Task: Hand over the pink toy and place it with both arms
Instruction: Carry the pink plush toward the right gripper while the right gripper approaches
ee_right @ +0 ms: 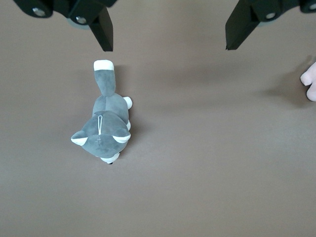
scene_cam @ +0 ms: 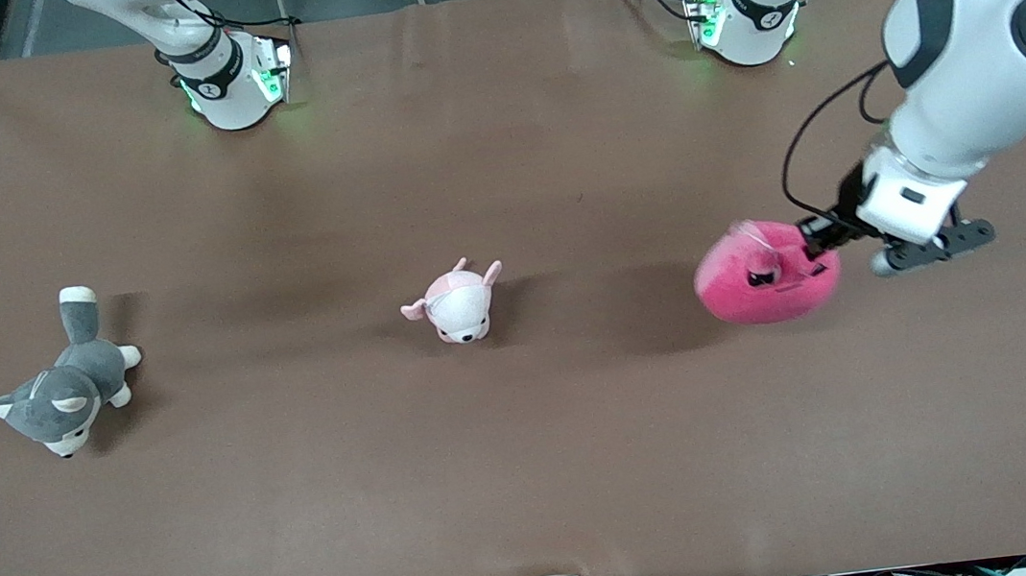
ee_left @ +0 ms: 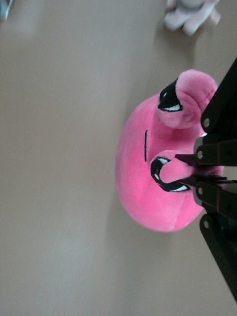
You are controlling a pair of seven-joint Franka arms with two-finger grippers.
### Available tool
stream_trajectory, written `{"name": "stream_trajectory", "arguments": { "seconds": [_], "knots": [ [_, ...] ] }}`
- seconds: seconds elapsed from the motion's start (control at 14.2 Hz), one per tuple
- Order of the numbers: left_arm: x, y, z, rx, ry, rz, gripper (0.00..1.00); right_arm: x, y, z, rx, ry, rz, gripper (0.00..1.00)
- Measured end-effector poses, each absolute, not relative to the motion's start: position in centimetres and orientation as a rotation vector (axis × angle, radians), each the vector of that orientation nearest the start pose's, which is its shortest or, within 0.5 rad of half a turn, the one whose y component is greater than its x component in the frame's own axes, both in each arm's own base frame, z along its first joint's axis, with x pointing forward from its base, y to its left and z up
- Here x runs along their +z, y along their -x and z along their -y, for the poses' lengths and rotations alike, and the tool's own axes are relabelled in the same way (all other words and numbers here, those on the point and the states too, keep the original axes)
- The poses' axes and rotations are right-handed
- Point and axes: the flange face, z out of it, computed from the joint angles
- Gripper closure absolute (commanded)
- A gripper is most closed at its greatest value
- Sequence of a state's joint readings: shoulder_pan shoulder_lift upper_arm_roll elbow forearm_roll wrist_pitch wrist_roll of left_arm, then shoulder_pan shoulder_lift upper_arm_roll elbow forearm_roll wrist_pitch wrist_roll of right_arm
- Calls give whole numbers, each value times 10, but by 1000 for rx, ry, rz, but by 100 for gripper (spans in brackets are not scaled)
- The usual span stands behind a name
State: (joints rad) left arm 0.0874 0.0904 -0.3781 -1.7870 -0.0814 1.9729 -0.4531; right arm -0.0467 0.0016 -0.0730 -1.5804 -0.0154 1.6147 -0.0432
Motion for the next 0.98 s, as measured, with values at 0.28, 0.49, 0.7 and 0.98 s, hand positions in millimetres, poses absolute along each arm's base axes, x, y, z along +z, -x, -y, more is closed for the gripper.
{"name": "stream_trajectory", "arguments": {
  "seconds": [0.28,0.49,0.7,0.98],
  "knots": [
    [563,-544,299,-123,3364,341,100,623,-555,68,-49,3157,-119,0],
    [566,-526,379,-33,3438,356,100,623,-556,63,-52,3130,-113,0],
    [567,-512,447,92,3491,513,100,622,-556,46,-44,3013,-113,0],
    [570,-491,512,204,3573,648,100,621,-559,13,-29,2862,-101,0]
  ]
}}
